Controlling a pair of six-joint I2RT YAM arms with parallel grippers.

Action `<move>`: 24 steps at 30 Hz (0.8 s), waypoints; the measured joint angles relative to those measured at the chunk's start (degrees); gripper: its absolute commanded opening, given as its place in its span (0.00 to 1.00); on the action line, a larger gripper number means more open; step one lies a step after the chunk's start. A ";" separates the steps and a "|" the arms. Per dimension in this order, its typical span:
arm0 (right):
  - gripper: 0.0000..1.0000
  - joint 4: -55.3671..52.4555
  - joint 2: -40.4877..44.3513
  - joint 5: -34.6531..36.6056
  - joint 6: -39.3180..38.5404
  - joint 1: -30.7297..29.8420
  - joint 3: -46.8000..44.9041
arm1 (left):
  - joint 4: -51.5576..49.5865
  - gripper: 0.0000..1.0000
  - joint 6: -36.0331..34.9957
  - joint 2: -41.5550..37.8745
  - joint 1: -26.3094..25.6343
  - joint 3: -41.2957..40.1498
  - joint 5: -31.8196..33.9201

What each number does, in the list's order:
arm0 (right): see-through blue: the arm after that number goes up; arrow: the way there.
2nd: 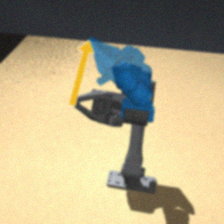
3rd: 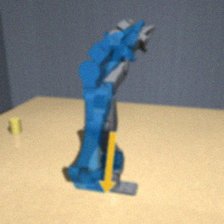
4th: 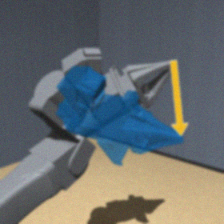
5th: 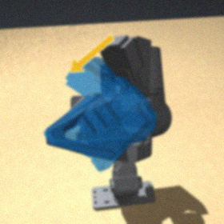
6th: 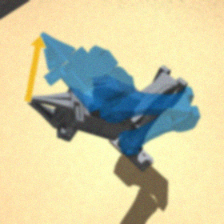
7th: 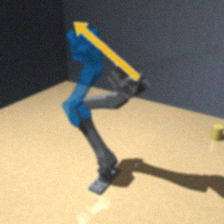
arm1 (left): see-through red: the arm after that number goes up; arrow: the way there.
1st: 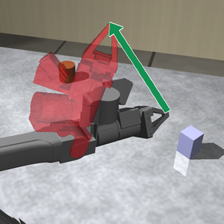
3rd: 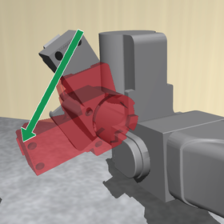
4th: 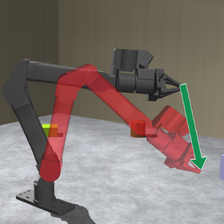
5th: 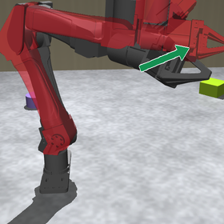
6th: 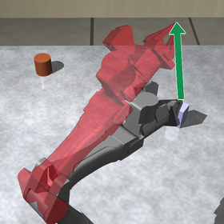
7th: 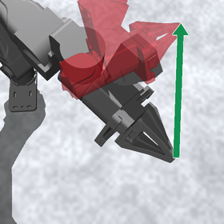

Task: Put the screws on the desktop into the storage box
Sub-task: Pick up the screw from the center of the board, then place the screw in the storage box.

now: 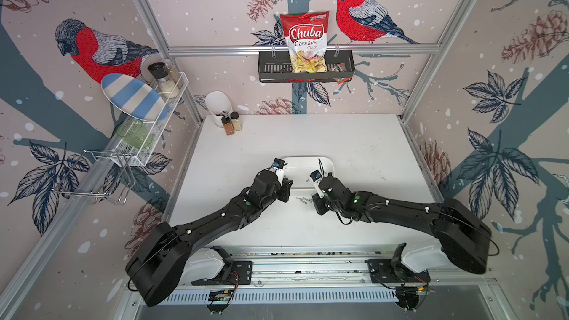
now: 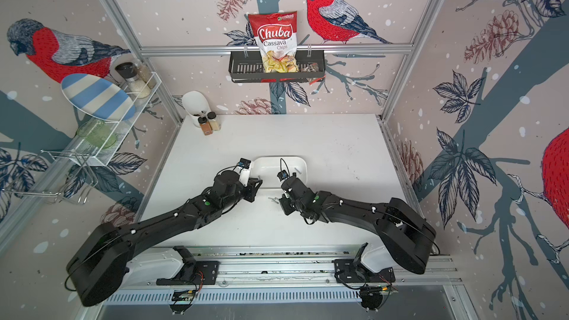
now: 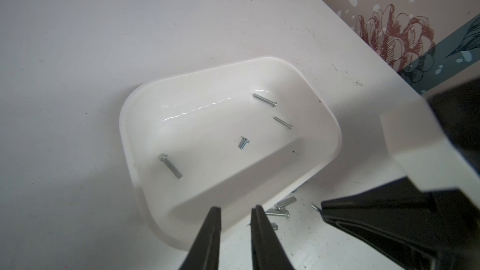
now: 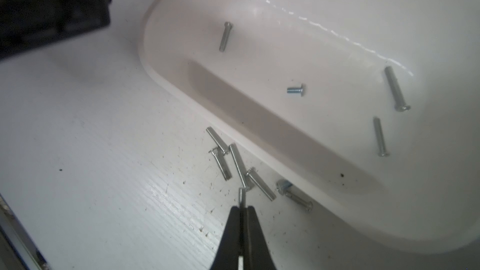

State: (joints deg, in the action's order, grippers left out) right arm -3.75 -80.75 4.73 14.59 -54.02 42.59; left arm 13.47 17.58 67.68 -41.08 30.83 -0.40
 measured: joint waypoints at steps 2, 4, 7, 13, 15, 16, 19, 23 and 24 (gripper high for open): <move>0.00 -1.07 0.79 -1.31 -1.03 3.21 2.62 | 0.07 0.26 -0.07 -2.25 -0.76 -0.28 -1.09; 0.00 -1.64 0.24 -2.80 -1.22 6.47 5.46 | 0.37 0.26 -1.14 -3.74 -0.90 0.00 -1.25; 0.00 -2.45 -3.54 -4.79 -2.40 11.15 10.34 | -0.72 0.29 -4.31 -4.15 -0.96 3.28 -4.09; 0.00 -2.36 -12.92 -8.13 -2.73 17.99 13.64 | -5.44 0.32 -16.83 1.55 -0.96 16.31 -14.19; 0.00 -2.38 -14.99 -8.04 -2.75 18.40 13.97 | -7.58 0.33 -21.09 3.23 -1.09 18.75 -16.85; 0.00 -2.38 -15.76 -8.07 -2.86 18.21 14.10 | -8.63 0.33 -23.71 3.76 -1.14 19.17 -18.27; 0.00 -2.34 -16.74 -6.82 -3.15 17.40 14.27 | -12.35 0.32 -30.34 4.39 -1.68 18.64 -20.55; 0.03 -2.29 -18.21 -3.91 -3.98 16.48 14.62 | -14.43 0.32 -37.53 4.46 -3.65 15.61 -20.04; 0.03 -2.34 -18.64 -3.32 -4.00 16.22 14.80 | -14.82 0.32 -39.65 4.46 -4.35 14.64 -19.91</move>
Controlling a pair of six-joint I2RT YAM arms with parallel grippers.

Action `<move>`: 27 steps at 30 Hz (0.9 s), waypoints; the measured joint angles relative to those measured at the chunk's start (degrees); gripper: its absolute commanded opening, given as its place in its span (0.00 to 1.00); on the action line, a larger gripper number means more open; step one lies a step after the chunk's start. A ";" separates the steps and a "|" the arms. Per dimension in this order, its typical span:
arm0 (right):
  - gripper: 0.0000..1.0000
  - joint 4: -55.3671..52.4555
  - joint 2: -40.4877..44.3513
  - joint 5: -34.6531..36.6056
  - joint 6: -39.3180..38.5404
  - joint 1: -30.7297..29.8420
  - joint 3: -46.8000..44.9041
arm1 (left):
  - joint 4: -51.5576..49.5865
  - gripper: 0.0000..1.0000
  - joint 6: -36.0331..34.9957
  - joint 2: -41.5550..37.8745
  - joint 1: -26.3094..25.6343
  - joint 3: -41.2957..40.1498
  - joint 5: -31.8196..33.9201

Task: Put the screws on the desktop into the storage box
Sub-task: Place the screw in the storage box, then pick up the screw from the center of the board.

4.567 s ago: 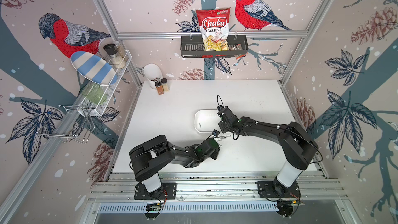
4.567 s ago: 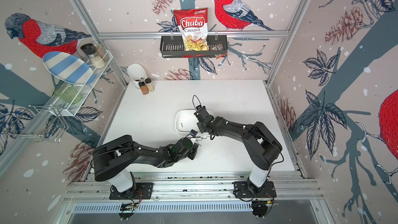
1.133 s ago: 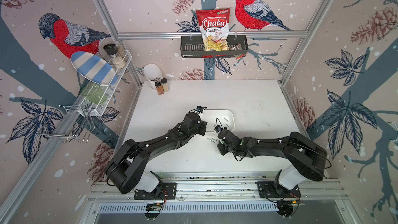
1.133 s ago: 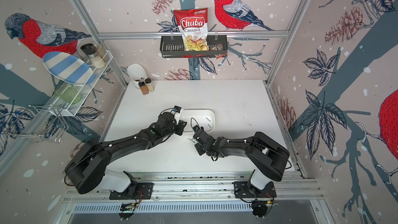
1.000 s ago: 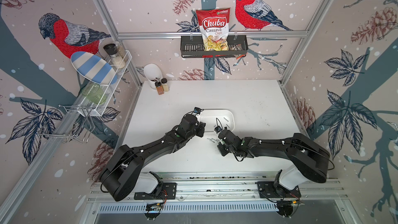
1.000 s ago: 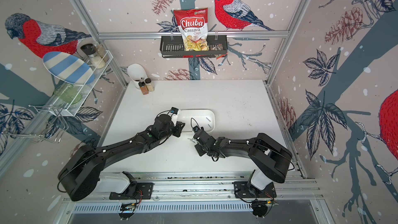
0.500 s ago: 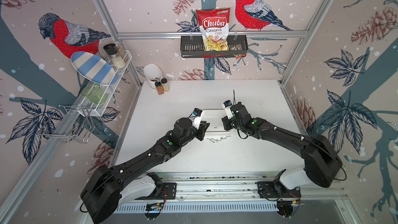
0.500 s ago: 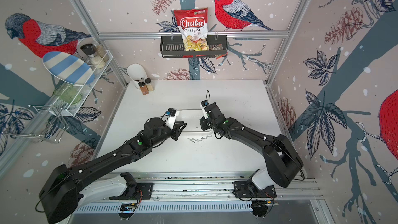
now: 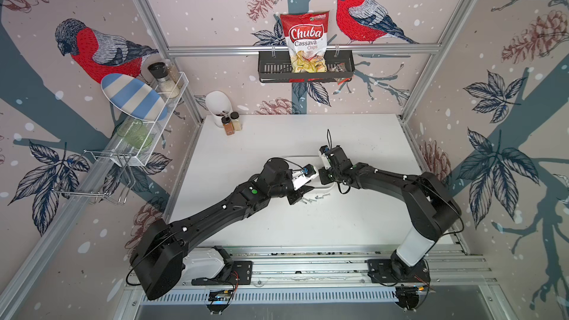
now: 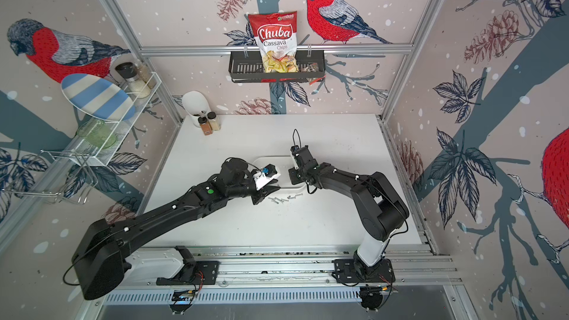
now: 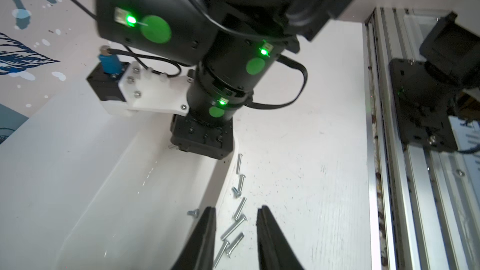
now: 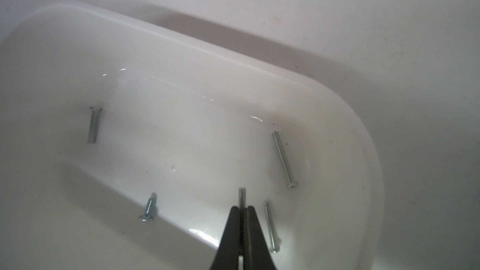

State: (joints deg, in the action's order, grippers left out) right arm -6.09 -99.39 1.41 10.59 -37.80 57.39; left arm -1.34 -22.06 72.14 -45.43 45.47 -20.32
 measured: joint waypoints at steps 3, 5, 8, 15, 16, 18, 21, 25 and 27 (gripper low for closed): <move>0.05 -0.04 -1.33 1.99 -0.31 -0.92 0.55 | -2.29 0.32 -7.54 -0.11 -2.43 -3.08 -0.11; 0.08 -0.09 -2.34 3.21 -0.44 -1.57 1.11 | -2.78 0.32 -11.69 -0.13 -2.91 -4.92 -0.22; 0.10 -0.26 -3.17 4.76 -1.42 -2.25 1.46 | -3.28 0.32 -15.52 1.49 -2.95 -5.29 2.19; 0.20 -0.39 -3.63 6.47 -1.68 -3.02 1.90 | -5.35 0.30 -18.93 8.02 -3.02 -3.39 5.77; 0.21 -0.44 -3.63 6.62 -1.70 -3.06 1.90 | -5.68 0.30 -19.26 9.11 -3.02 -3.19 6.43; 0.23 -0.42 -3.54 6.84 -1.73 -3.19 1.90 | -6.05 0.30 -19.91 11.13 -3.02 -2.58 8.52; 0.24 -0.42 -2.89 6.93 -1.84 -3.45 1.84 | -6.05 0.30 -19.96 13.00 -3.02 -2.10 11.52; 0.24 -0.39 -0.57 6.93 -1.84 -3.80 0.94 | -5.29 0.32 -20.37 14.12 -3.06 -2.08 14.21; 0.25 -0.37 0.81 6.91 -1.84 -4.07 0.39 | -4.85 0.32 -20.39 14.64 -3.10 -1.99 15.08</move>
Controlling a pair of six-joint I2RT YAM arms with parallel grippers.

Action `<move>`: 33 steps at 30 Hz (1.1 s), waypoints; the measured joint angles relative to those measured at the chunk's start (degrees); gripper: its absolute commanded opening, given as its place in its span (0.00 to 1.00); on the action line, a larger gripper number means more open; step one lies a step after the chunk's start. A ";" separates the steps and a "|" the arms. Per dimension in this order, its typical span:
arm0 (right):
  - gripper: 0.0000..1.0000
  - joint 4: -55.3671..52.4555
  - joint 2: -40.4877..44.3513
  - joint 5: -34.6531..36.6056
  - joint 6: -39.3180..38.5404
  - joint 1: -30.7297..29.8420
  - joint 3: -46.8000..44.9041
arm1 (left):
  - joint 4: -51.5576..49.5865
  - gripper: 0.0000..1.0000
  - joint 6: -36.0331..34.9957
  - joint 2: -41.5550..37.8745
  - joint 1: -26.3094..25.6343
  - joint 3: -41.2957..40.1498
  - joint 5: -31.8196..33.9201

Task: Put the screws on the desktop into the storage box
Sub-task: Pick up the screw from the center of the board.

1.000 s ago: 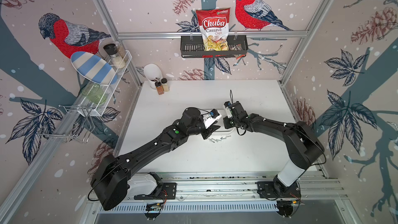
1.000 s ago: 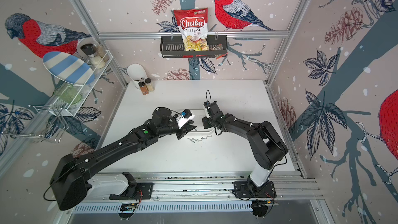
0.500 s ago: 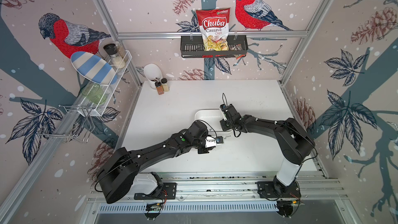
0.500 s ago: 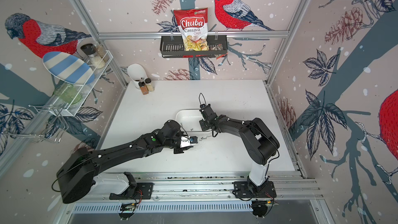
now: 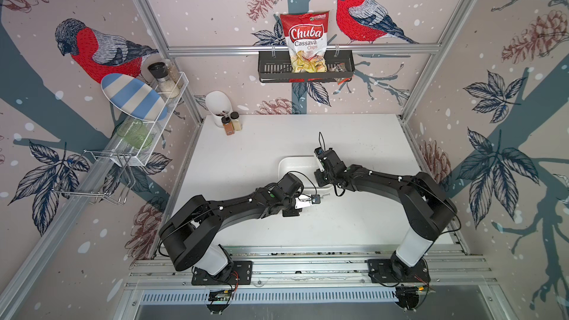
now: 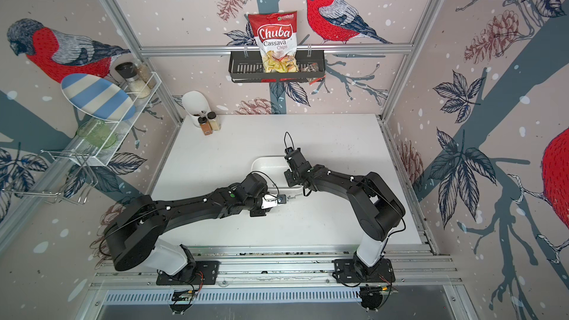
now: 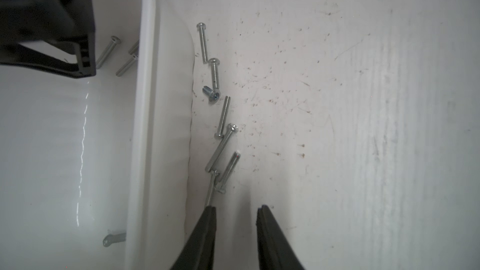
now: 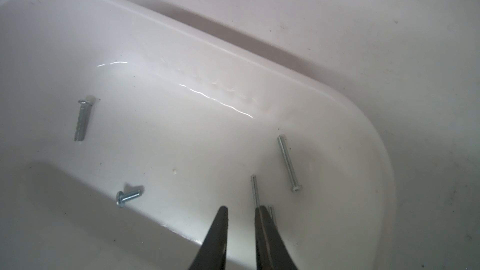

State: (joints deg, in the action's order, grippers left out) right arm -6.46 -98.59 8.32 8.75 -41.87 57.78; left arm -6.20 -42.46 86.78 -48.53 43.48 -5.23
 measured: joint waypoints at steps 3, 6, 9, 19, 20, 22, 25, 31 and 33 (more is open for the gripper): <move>0.25 0.20 2.36 -0.07 0.02 -0.31 -0.92 | 0.33 0.32 -0.17 1.29 -0.26 0.48 1.09; 0.25 0.28 5.18 -0.83 0.04 -0.37 -2.03 | 0.94 0.32 -0.59 2.54 -0.44 1.01 2.34; 0.25 0.46 8.11 -1.40 0.17 -0.46 -3.17 | 1.14 0.30 -0.61 3.52 -0.44 1.49 2.43; 0.25 1.44 16.39 -4.13 0.46 -0.59 -6.67 | 1.27 0.21 -0.96 8.90 -0.44 4.72 3.87; 0.25 1.75 17.11 -4.42 0.48 -0.63 -7.02 | 1.27 0.21 -0.96 9.14 -0.44 4.87 3.85; 0.25 2.14 17.99 -4.81 0.61 -0.74 -7.32 | 1.22 0.21 -0.96 9.31 -0.46 4.98 3.89; 0.24 2.82 18.14 -5.84 0.63 -0.98 -7.45 | 1.25 0.21 -0.96 9.79 -0.48 5.38 3.89; 0.24 2.75 18.14 -5.84 0.63 -1.18 -7.56 | 0.74 0.19 -0.85 11.15 -0.59 6.60 3.91; 0.24 2.80 18.18 -5.86 0.63 -1.18 -7.61 | 0.37 0.18 -0.81 11.28 -0.59 6.91 3.91</move>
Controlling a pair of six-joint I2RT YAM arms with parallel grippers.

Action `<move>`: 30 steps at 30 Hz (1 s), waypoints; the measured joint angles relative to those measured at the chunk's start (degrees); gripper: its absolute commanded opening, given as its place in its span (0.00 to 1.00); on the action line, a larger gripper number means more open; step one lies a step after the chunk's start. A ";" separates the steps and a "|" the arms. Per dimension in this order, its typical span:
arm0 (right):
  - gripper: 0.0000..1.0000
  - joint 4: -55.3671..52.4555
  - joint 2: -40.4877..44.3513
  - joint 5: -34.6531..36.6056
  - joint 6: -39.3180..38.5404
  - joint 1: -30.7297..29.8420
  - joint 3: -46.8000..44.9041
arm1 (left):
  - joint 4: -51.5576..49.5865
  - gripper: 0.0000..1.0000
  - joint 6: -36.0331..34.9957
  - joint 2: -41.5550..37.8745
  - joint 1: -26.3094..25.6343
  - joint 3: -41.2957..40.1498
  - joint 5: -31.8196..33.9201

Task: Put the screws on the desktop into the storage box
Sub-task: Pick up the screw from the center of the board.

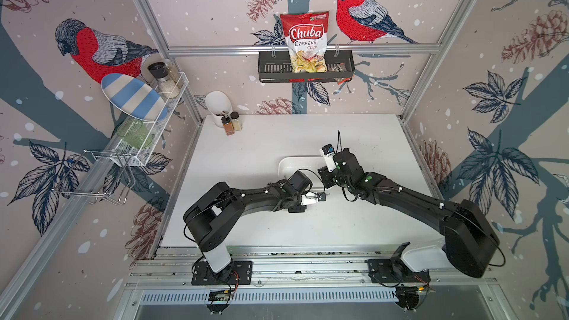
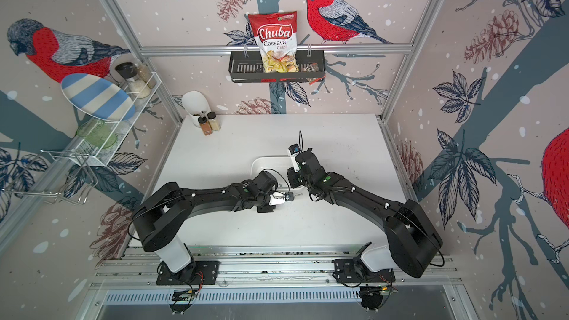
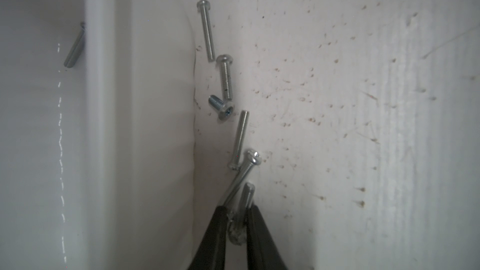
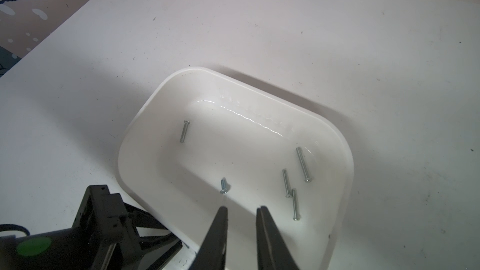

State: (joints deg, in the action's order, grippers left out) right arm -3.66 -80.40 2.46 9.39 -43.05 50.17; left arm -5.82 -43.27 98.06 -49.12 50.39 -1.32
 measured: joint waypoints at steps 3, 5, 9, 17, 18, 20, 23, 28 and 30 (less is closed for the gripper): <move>0.24 -0.02 0.11 0.00 0.00 0.00 -0.04 | -1.05 0.18 0.26 0.35 0.00 0.70 -0.22; 0.24 -0.02 0.11 0.00 -0.02 0.00 -0.07 | -1.68 0.18 0.55 0.68 0.00 1.29 -0.55; 0.25 -0.02 0.15 0.00 -0.02 -0.02 -0.22 | -3.39 0.18 1.33 1.81 0.00 2.99 -1.20; 0.25 -0.04 0.22 0.04 -0.02 -0.04 -0.35 | -6.54 0.21 3.04 3.52 -0.42 5.60 -2.43; 0.25 -0.04 0.22 0.04 -0.02 -0.04 -0.35 | -6.80 0.21 3.19 3.58 -0.52 5.75 -2.43; 0.25 -0.04 0.22 0.07 -0.02 -0.09 -0.35 | -7.37 0.22 4.00 3.69 -0.72 6.08 -2.38; 0.25 -0.02 0.22 0.09 -0.02 -0.13 -0.37 | -8.04 0.22 4.37 3.91 -1.27 6.45 -1.38; 0.25 0.00 0.37 0.13 -0.02 -0.20 -0.46 | -9.60 0.18 5.51 4.31 -1.92 7.50 -0.11; 0.25 -0.07 0.44 0.13 -0.02 -0.20 -0.48 | -10.56 0.15 5.79 4.50 -1.99 7.96 -0.17</move>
State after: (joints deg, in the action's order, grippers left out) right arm -3.73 -79.96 2.59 9.37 -43.24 49.69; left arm -16.38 -37.47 102.56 -51.11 58.35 -1.50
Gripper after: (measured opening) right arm 0.249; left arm 0.171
